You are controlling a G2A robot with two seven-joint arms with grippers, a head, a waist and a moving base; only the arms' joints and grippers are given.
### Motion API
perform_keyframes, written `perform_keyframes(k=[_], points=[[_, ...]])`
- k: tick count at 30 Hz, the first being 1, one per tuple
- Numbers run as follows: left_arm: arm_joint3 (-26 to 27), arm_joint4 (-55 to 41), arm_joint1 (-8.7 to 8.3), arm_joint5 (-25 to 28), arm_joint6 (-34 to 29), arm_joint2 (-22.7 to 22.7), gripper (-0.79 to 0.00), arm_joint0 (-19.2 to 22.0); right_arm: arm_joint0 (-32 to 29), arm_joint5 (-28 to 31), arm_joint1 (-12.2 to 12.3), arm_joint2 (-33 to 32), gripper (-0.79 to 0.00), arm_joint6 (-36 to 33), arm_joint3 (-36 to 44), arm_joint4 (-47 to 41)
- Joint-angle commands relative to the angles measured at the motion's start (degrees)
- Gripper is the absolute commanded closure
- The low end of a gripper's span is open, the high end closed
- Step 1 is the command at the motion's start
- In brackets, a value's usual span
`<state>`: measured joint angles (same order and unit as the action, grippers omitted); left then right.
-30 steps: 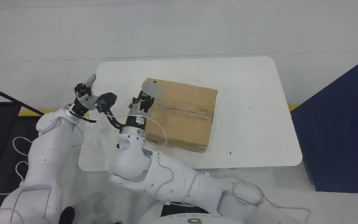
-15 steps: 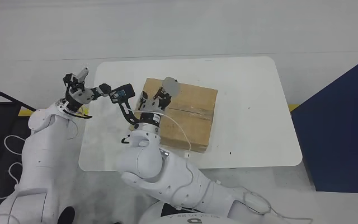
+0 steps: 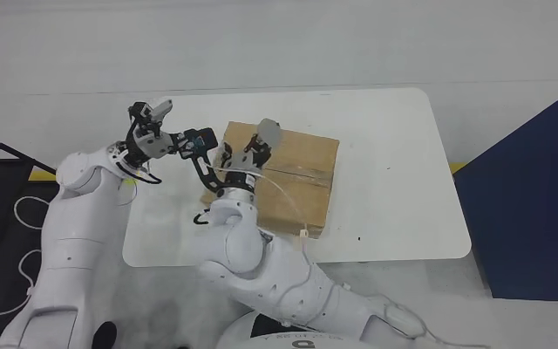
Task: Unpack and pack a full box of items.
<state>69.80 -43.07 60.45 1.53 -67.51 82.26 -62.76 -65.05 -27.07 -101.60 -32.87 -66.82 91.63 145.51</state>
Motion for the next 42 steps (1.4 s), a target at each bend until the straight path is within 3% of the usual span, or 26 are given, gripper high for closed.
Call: perform_keyframes(k=[1,8,13,16,31,42], points=[[-0.74,1.16,0.23,0.07,0.51,-1.64,-0.785,0.83,-3.1,2.47,1.57,-2.65,-0.785,1.88,3.9,0.74],[-4.34,0.54,0.88,1.19,2.01,-3.75,-0.785,3.2,-17.38,8.71,6.97,-15.11,-0.785,5.11,17.28,9.08],[-6.58,-1.36,1.15,2.28,2.49,-3.69,-0.785,3.96,-22.81,15.21,8.24,-21.96,-0.785,6.11,17.78,13.85],[-7.06,-1.54,1.19,2.57,2.44,-3.69,-0.785,4.11,-23.45,19.21,8.26,-22.05,-0.785,7.0,15.97,14.59],[-7.06,-1.54,1.19,2.57,2.44,-3.69,-0.785,4.11,-16.32,25.63,6.61,-12.56,-0.785,3.65,6.13,15.72],[-7.06,-1.54,1.19,2.57,2.44,-3.69,-0.785,4.11,-5.74,23.62,2.88,-2.3,-0.785,-4.08,-4.93,12.02]])
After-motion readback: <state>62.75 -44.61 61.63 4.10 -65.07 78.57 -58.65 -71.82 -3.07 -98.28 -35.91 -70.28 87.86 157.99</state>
